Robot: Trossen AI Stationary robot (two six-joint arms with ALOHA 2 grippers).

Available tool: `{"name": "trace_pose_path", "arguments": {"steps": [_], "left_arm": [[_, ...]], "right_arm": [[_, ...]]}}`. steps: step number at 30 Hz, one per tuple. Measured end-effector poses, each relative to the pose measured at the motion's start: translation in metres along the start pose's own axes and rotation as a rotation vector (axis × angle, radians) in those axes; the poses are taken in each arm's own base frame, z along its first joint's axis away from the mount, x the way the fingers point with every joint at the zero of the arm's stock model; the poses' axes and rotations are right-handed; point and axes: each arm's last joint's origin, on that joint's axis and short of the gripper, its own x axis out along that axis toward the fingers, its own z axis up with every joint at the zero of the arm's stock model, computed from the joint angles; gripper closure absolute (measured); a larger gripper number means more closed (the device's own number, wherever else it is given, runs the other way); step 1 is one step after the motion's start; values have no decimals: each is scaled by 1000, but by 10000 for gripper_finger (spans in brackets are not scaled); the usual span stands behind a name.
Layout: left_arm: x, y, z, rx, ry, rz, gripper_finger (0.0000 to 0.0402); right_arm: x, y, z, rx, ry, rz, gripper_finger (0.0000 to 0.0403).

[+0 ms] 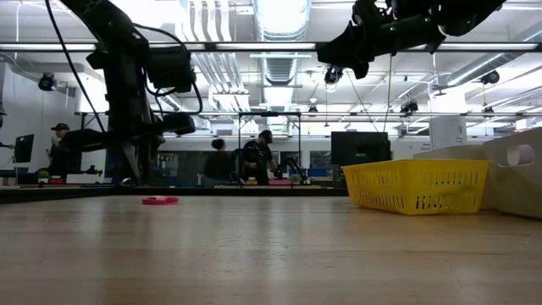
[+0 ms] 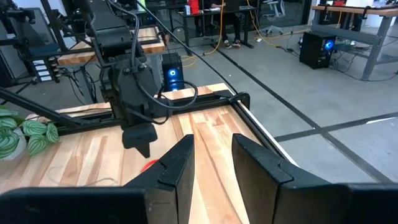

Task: Pick & Place Paint Supplies
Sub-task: Put the red scissors into the yellow bin

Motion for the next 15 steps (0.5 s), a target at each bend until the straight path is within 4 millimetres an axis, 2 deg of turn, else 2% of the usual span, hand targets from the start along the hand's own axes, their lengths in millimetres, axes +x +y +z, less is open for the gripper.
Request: {"name": "trace_pose_path", "arguments": {"steps": [8,15], "left_arm": [[4,0,2,-8,-46,23,336],[24,-4,3,26,-37,71,336]], "right_arm": [[0,0,0,0,0,0,296],[0,0,0,0,0,0,296]]}}
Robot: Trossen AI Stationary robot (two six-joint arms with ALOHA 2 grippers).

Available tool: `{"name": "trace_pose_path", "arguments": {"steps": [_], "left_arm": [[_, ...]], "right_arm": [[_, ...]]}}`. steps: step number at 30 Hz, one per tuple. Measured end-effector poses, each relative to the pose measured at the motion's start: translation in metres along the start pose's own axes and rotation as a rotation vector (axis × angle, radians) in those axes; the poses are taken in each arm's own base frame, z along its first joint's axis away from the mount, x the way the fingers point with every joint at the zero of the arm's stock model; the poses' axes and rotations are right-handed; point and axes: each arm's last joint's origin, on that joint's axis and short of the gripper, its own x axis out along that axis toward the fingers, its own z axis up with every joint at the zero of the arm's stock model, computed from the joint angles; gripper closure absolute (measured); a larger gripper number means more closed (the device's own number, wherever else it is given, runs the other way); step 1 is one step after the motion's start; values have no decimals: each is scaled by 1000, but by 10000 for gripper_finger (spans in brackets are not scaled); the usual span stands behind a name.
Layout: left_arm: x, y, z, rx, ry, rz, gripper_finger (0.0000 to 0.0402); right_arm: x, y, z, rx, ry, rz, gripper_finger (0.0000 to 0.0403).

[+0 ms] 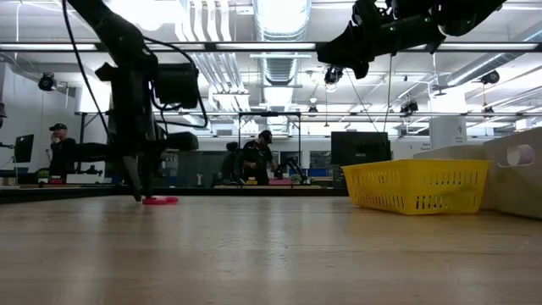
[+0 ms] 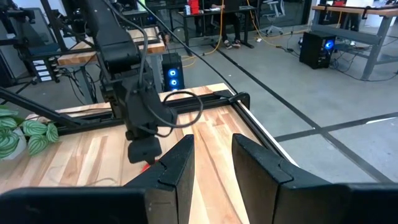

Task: Pick & Place Paint Supplies
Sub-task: Put the red scissors into the yellow bin

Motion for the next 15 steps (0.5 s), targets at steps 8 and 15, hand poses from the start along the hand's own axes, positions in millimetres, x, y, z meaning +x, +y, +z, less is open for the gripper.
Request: {"name": "trace_pose_path", "arguments": {"steps": [8,15], "left_arm": [[9,-3,0,27,9,20,336],[9,-3,0,30,8,20,390]], "right_arm": [[0,0,0,0,0,0,296],[0,0,0,0,0,0,296]]}}
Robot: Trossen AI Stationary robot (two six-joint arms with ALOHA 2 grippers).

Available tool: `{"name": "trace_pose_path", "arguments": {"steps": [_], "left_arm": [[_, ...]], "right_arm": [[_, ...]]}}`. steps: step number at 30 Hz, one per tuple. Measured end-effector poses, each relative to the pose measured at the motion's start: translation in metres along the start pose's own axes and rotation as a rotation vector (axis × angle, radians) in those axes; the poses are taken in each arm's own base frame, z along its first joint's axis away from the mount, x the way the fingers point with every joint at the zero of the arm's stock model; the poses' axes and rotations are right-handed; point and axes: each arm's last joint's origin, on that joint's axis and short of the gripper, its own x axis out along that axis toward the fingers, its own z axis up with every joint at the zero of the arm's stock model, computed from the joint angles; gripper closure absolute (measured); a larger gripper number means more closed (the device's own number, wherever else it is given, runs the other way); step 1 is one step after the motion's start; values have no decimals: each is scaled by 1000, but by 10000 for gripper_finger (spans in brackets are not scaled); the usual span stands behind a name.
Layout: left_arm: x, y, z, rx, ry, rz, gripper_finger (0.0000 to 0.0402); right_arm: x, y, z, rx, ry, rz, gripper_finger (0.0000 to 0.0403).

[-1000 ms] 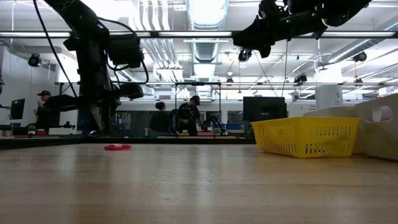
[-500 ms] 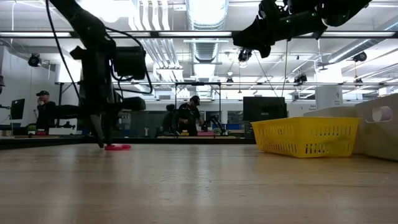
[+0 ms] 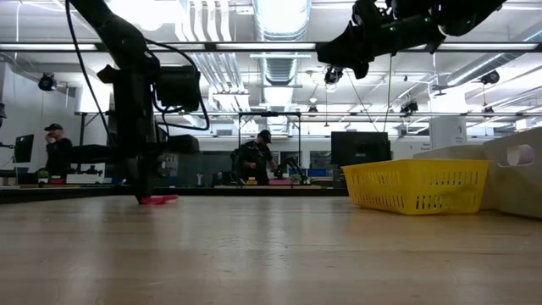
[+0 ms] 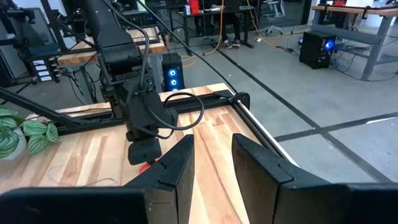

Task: Pick & Place Paint Supplies
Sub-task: Put the red scissors into the yellow bin

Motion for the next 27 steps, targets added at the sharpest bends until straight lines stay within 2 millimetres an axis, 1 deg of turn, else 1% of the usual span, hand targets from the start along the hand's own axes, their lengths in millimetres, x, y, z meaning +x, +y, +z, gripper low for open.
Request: {"name": "trace_pose_path", "arguments": {"steps": [9,13,16,19,23,27], "left_arm": [[0,0,0,0,-1,-3,399],[-3,-1,0,-4,2,-20,400],[-13,-11,3,-9,-13,-120,401],[-23,-15,3,-1,-26,-196,401],[-36,-23,6,1,-63,-346,401],[-42,-33,7,12,-82,-471,401]], "right_arm": [[0,0,0,0,0,0,296],[0,0,0,0,0,0,296],[0,0,0,0,0,0,296],[0,0,0,0,0,0,296],[0,0,0,0,0,0,296],[0,0,0,0,0,0,296]]}}
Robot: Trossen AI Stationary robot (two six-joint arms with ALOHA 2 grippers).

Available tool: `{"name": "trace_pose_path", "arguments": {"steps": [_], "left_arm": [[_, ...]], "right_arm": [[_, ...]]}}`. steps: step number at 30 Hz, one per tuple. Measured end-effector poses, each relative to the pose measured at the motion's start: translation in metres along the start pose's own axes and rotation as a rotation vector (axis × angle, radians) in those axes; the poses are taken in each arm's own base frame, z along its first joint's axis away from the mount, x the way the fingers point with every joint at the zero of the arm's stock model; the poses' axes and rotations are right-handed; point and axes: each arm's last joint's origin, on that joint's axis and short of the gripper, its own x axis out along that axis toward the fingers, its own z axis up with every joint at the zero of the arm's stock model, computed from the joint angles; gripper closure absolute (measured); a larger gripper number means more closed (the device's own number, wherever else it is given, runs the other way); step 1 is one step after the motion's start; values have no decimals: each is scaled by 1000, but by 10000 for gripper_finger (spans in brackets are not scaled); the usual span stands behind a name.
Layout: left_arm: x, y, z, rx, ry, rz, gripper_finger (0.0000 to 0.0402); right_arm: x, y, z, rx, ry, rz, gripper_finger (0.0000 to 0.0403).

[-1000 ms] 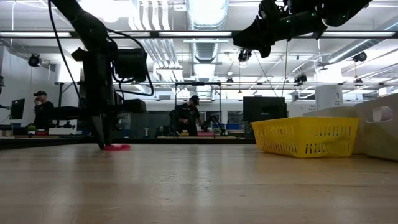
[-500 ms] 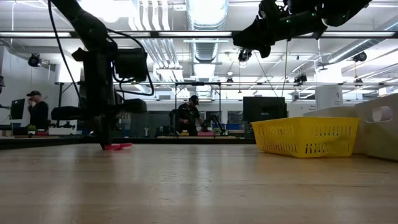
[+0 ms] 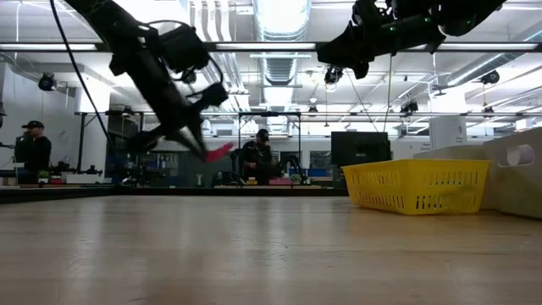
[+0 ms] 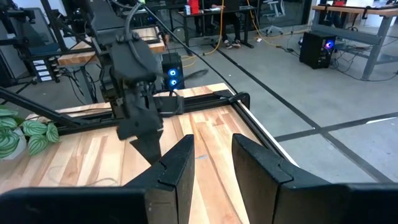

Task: Pick & Place Paint Supplies
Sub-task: Put the red scissors into the yellow bin

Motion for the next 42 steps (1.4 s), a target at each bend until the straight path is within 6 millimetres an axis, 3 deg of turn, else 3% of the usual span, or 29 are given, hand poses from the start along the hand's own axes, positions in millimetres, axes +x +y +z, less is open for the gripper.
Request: {"name": "trace_pose_path", "arguments": {"steps": [7,11,25,34,42], "left_arm": [[-2,-29,-2,154,-32,-306,401],[-4,-39,-12,189,-33,-393,401],[3,-67,-76,199,-127,-517,401],[31,-107,-100,181,-94,-521,401],[72,-151,-114,220,-10,-473,401]], "right_arm": [[0,0,0,0,0,0,296],[0,0,0,0,0,0,296],[0,0,0,0,0,0,296],[0,0,0,1,2,0,296],[0,0,0,1,3,0,296]]}}
